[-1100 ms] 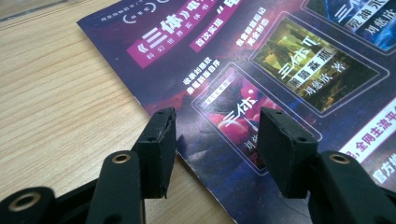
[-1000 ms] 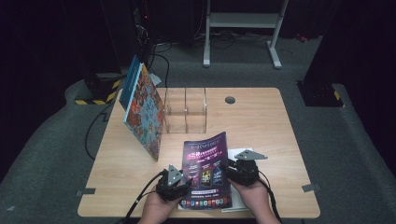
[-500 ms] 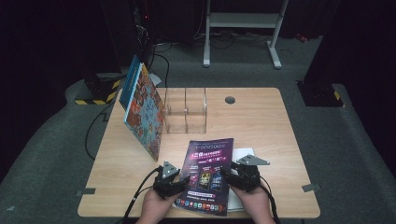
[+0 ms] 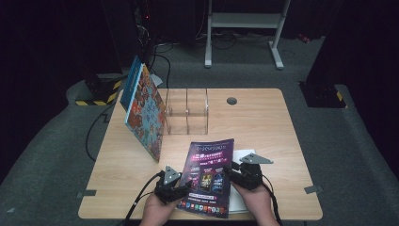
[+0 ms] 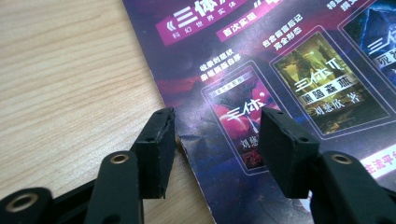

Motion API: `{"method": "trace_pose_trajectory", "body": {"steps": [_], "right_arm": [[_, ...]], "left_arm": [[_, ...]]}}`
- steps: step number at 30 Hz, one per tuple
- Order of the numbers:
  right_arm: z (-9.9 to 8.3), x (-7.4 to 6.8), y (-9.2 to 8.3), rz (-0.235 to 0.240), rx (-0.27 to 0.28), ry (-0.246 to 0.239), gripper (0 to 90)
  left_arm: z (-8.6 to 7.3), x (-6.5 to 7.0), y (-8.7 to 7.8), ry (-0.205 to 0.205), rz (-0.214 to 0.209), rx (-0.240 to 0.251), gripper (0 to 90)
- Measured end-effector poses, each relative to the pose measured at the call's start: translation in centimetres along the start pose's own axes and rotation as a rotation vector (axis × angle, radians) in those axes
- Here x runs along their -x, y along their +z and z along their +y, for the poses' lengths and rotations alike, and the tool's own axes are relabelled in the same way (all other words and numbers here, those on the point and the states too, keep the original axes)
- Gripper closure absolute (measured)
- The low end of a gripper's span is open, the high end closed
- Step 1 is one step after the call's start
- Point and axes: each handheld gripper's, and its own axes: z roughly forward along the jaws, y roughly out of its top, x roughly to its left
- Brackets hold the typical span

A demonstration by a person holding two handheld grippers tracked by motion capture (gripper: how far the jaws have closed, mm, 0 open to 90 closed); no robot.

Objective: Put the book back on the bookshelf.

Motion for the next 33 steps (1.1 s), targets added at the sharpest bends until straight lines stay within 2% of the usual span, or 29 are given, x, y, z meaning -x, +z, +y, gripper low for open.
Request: {"method": "trace_pose_trajectory", "body": {"steps": [3,16,27,30,33], "right_arm": [[-0.4,-0.3,-0.5,0.005,0.011,-0.010,65.4],[-0.5,-1.5,-1.6,0.017,0.033,-0.037,67.6],[-0.3,-2.3,-2.5,0.066,0.074,-0.038,72.3],[-0.1,-2.7,-2.7,0.078,0.089,-0.053,74.0],[0.1,-3.1,-2.8,0.108,0.102,-0.053,76.0]], "left_arm": [[-0.1,0.2,-0.1,0.024,0.014,0.007,48.3],[-0.1,0.1,-0.1,0.017,0.000,0.005,48.3],[-0.1,0.3,-0.1,0.033,0.007,0.012,49.8],[-0.1,0.3,-0.1,0.031,0.011,0.011,50.1],[0.0,0.2,-0.1,0.029,0.016,0.013,49.9]]}}
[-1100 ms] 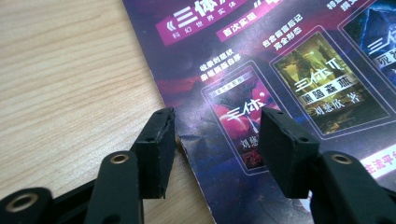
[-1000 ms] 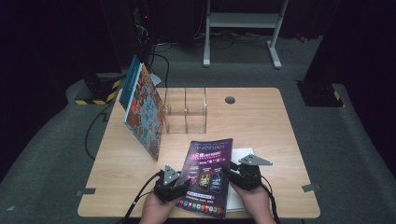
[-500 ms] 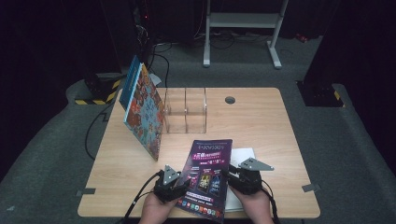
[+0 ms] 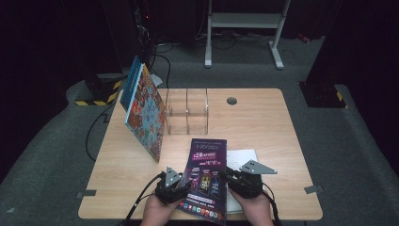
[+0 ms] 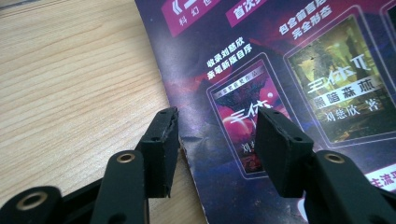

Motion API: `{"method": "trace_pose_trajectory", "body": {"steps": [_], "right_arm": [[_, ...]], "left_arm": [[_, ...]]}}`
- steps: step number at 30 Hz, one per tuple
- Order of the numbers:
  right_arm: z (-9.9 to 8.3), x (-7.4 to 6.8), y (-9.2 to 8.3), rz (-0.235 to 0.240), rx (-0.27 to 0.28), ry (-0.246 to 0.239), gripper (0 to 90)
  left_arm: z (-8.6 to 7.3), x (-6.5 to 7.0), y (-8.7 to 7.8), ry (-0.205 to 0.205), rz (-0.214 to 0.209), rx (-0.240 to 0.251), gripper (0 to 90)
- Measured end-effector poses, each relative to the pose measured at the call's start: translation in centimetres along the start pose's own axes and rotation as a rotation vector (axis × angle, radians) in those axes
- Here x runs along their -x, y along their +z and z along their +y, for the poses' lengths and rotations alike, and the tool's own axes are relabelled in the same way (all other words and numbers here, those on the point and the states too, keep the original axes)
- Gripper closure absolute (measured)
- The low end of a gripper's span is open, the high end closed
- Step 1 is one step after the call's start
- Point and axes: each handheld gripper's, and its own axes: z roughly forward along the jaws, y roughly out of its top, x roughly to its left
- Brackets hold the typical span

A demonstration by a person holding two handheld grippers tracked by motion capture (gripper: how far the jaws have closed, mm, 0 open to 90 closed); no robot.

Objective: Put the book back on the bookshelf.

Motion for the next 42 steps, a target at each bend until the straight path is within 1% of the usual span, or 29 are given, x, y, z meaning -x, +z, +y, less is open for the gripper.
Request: {"method": "trace_pose_trajectory", "body": {"steps": [1,4,7,10,11,13,15,16,17,18,19,20,21,22,23,24,25,26,27,28,29,31,33,35,36,38,39,40,42], "right_arm": [[0.1,-0.2,0.0,0.007,0.006,-0.004,76.6],[0.5,-0.7,0.0,0.023,0.023,-0.014,78.3],[0.9,-1.1,0.1,0.035,0.040,-0.021,79.7],[1.4,-1.4,0.3,0.040,0.058,-0.027,80.6],[1.5,-1.4,0.3,0.042,0.060,-0.028,80.9],[1.6,-1.5,0.4,0.049,0.066,-0.025,81.2],[1.7,-1.6,0.5,0.047,0.071,-0.032,81.4],[1.8,-1.6,0.5,0.048,0.076,-0.029,81.6],[1.8,-1.6,0.5,0.051,0.080,-0.029,81.7],[1.9,-1.7,0.6,0.053,0.083,-0.029,81.8],[1.9,-1.8,0.6,0.054,0.086,-0.033,82.0],[2.0,-1.8,0.6,0.054,0.090,-0.034,82.1],[2.0,-2.0,0.6,0.058,0.092,-0.035,82.3],[2.1,-2.1,0.6,0.059,0.094,-0.038,82.4],[2.1,-2.2,0.6,0.059,0.102,-0.043,82.6],[2.1,-2.3,0.6,0.059,0.104,-0.043,82.7],[2.2,-2.4,0.5,0.058,0.110,-0.044,82.9],[2.3,-2.5,0.5,0.062,0.117,-0.045,83.1],[2.4,-2.6,0.4,0.064,0.124,-0.051,83.3],[2.4,-2.7,0.3,0.064,0.128,-0.055,83.4],[2.5,-2.8,0.3,0.064,0.137,-0.062,83.5],[2.7,-3.0,0.2,0.065,0.144,-0.067,83.8],[2.8,-3.1,0.0,0.059,0.155,-0.076,83.9],[2.9,-3.2,-0.4,0.053,0.175,-0.091,84.1],[3.0,-3.2,-0.5,0.048,0.183,-0.099,84.1],[3.2,-3.3,-1.0,0.042,0.202,-0.113,84.1],[3.3,-3.3,-1.2,0.038,0.210,-0.120,84.2],[3.4,-3.3,-1.3,0.039,0.218,-0.125,84.2],[3.5,-3.2,-1.7,0.037,0.228,-0.125,84.2]], "left_arm": [[0.0,0.0,0.0,0.004,0.005,-0.001,49.9],[0.0,0.0,-0.1,-0.004,0.008,0.001,49.6],[0.0,0.3,-0.4,0.007,0.043,0.019,51.0],[0.1,0.3,-1.0,-0.016,0.037,0.034,48.4],[0.1,0.2,-1.2,-0.016,0.037,0.027,48.0],[-0.2,0.1,-1.6,-0.034,0.022,0.015,47.5],[-0.4,0.2,-2.1,-0.022,0.017,0.010,45.3],[-0.5,0.3,-2.3,-0.007,0.021,0.006,44.2],[-0.6,0.4,-2.4,-0.019,0.013,0.000,42.7],[-0.8,0.4,-2.3,-0.027,0.004,-0.020,41.4],[-0.9,0.4,-2.3,-0.030,-0.001,-0.027,38.7],[-1.1,0.4,-2.2,-0.042,-0.019,-0.038,37.1],[-1.2,0.3,-2.2,-0.043,-0.031,-0.048,35.1],[-1.1,0.4,-2.1,-0.050,-0.034,-0.056,34.3],[-1.1,0.3,-2.1,-0.045,-0.029,-0.054,31.4],[-1.1,0.1,-2.0,-0.057,-0.032,-0.051,29.6],[-1.1,0.0,-1.8,-0.087,-0.049,-0.050,27.4],[-1.1,-0.3,-1.6,-0.108,-0.065,-0.051,26.0],[-1.1,-0.5,-1.6,-0.108,-0.069,-0.054,23.7],[-1.0,-0.5,-1.5,-0.125,-0.078,-0.052,22.5],[-1.0,-0.6,-1.5,-0.116,-0.078,-0.049,21.7],[-0.9,-0.7,-1.3,-0.129,-0.097,-0.046,20.6],[-0.8,-0.9,-1.1,-0.155,-0.127,-0.034,19.6],[-0.5,-1.5,-0.9,-0.159,-0.155,-0.013,21.0],[-0.3,-1.7,-0.8,-0.171,-0.167,0.003,21.8],[0.2,-2.3,-0.6,-0.171,-0.198,0.041,22.3],[0.4,-2.4,-0.6,-0.173,-0.211,0.052,22.5],[0.6,-2.7,-0.3,-0.182,-0.241,0.071,22.9],[0.8,-2.9,0.1,-0.196,-0.279,0.087,23.9]]}}
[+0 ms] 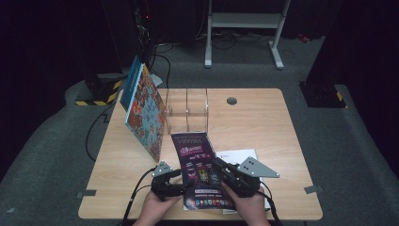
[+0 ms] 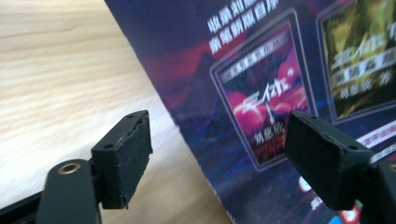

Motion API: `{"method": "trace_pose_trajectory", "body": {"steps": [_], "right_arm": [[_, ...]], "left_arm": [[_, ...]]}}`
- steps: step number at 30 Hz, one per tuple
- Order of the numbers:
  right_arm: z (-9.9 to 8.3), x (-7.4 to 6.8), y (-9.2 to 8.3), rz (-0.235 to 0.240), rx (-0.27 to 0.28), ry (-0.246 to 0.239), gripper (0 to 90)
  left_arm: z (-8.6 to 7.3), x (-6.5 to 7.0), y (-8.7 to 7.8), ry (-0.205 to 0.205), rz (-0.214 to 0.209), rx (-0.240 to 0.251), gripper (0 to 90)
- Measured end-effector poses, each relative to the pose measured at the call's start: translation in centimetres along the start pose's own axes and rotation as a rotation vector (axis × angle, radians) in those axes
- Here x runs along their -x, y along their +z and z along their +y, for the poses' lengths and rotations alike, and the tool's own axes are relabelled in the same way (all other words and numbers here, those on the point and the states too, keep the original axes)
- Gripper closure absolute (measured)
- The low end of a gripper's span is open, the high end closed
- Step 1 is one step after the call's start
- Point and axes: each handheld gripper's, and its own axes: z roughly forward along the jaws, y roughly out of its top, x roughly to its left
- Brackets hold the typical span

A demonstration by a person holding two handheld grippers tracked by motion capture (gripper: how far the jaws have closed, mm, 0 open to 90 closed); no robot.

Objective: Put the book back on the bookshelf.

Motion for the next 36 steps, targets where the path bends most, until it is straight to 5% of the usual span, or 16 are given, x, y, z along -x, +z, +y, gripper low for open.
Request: {"method": "trace_pose_trajectory", "body": {"steps": [5,11,16,19,36], "right_arm": [[0.0,0.4,-0.4,-0.012,0.008,0.008,84.2],[0.1,0.5,-0.7,-0.017,0.022,-0.002,84.2],[0.4,0.9,-1.2,-0.029,0.038,0.000,84.2],[0.5,1.0,-1.5,-0.040,0.047,-0.002,84.2],[1.0,1.3,-1.4,-0.049,0.118,-0.059,83.9]], "left_arm": [[0.3,-0.3,0.8,-0.005,-0.069,0.019,31.6],[0.5,-0.5,0.8,-0.029,-0.084,0.046,46.0],[0.6,-0.3,0.3,-0.018,-0.045,0.084,67.1],[0.6,0.0,0.0,0.024,-0.021,0.099,76.1],[2.1,1.5,-3.5,0.207,0.176,0.272,83.7]]}}
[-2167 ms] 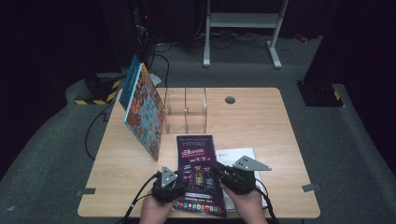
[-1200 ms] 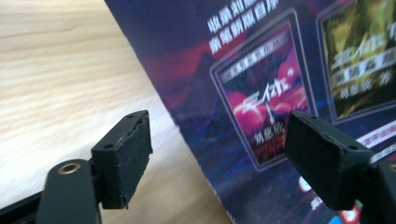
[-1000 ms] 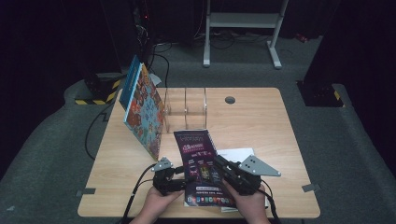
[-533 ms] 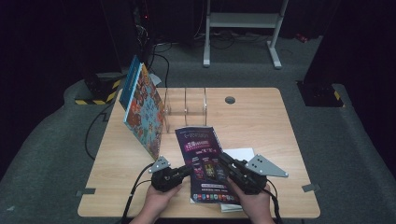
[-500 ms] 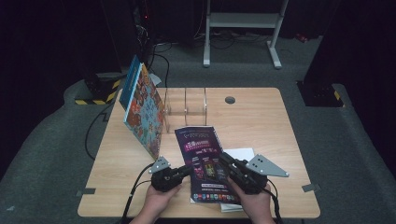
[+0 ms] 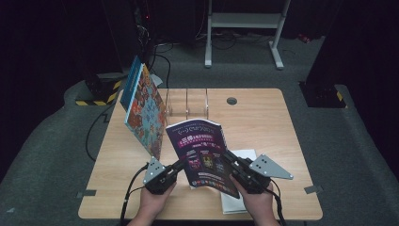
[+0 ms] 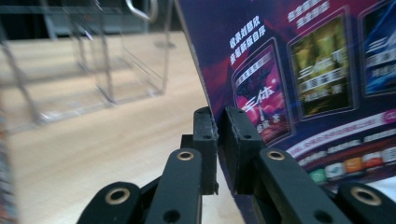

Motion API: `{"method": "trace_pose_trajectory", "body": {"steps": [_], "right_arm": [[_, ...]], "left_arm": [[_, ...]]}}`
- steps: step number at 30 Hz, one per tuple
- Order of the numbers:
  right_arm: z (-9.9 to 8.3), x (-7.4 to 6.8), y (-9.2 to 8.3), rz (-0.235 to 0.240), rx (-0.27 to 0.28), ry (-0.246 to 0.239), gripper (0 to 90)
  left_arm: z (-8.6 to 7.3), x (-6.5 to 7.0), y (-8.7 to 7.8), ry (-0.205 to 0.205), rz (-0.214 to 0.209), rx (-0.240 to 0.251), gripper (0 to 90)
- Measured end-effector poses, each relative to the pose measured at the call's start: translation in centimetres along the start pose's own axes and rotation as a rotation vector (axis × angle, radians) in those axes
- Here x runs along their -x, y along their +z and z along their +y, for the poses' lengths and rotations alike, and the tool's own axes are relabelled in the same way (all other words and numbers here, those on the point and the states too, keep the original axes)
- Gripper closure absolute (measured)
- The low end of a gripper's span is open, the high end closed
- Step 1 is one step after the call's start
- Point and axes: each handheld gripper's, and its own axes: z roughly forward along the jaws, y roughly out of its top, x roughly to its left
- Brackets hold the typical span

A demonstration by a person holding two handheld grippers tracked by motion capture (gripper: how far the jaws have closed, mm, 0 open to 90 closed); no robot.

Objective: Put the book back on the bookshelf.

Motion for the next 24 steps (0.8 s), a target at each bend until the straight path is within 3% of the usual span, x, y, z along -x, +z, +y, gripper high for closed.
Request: {"method": "trace_pose_trajectory", "body": {"steps": [5,11,16,19,24], "right_arm": [[-0.3,-0.3,0.7,0.009,-0.009,-0.011,83.9],[-0.9,-0.5,1.5,0.019,-0.021,-0.023,83.7],[-1.1,-0.7,2.0,0.022,-0.022,-0.043,83.0],[-1.5,-0.9,2.5,0.029,-0.045,-0.040,83.5],[-2.6,-1.2,3.0,0.032,-0.069,-0.065,83.8]], "left_arm": [[0.4,-0.8,-0.4,-0.008,0.052,0.033,83.7],[0.7,-1.3,-0.7,0.028,0.106,0.055,83.7],[1.2,-1.7,-1.4,0.013,0.142,0.103,85.7],[1.1,-1.5,-1.3,0.066,0.159,0.086,86.5],[0.3,-1.8,-1.1,0.049,0.161,0.077,86.9]]}}
